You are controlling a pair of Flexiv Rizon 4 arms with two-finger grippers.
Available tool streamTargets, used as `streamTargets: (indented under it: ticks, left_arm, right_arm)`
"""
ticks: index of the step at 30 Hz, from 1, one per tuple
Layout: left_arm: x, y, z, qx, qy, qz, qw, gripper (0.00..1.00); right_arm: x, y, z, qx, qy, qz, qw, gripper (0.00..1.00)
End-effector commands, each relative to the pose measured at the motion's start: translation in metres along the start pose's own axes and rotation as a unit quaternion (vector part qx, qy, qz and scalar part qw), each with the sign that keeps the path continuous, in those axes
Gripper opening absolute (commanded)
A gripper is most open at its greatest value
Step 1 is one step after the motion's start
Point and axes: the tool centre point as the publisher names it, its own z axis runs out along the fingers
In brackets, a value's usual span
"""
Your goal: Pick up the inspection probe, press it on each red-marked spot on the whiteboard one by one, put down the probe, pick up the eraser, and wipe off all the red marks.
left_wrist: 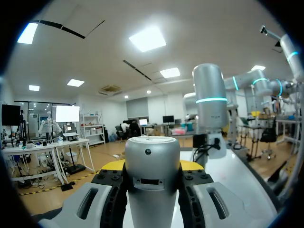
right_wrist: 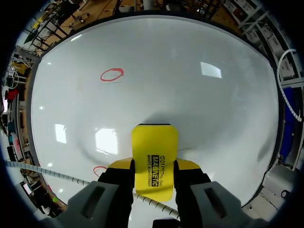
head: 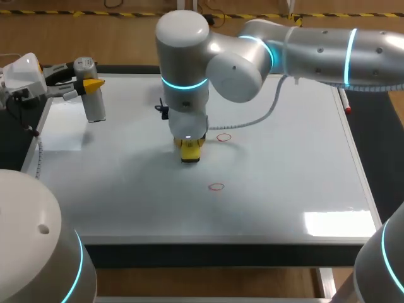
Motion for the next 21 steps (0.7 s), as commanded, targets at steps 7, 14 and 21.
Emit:
streamTargets:
  ticks: [7, 14, 21]
  left_arm:
    - [0.0, -0.002, 0.0, -0.001, -0.001, 0.0, 1.0, 0.0]
    - [0.0, -0.002, 0.0, -0.001, -0.001, 0.0, 1.0, 0.0]
    - [0.0, -0.002, 0.0, -0.001, -0.001, 0.0, 1.0, 0.0]
  right_arm:
    - [0.055, -0.023, -0.037, 0.013, -0.013, 0.028, 0.999, 0.0]
    - [0.106, -0.042, -0.039, 0.003, -0.021, 0.087, 0.996, 0.0]
    - [0.166, -0.062, -0.041, 0.005, -0.016, 0.153, 0.988, 0.0]
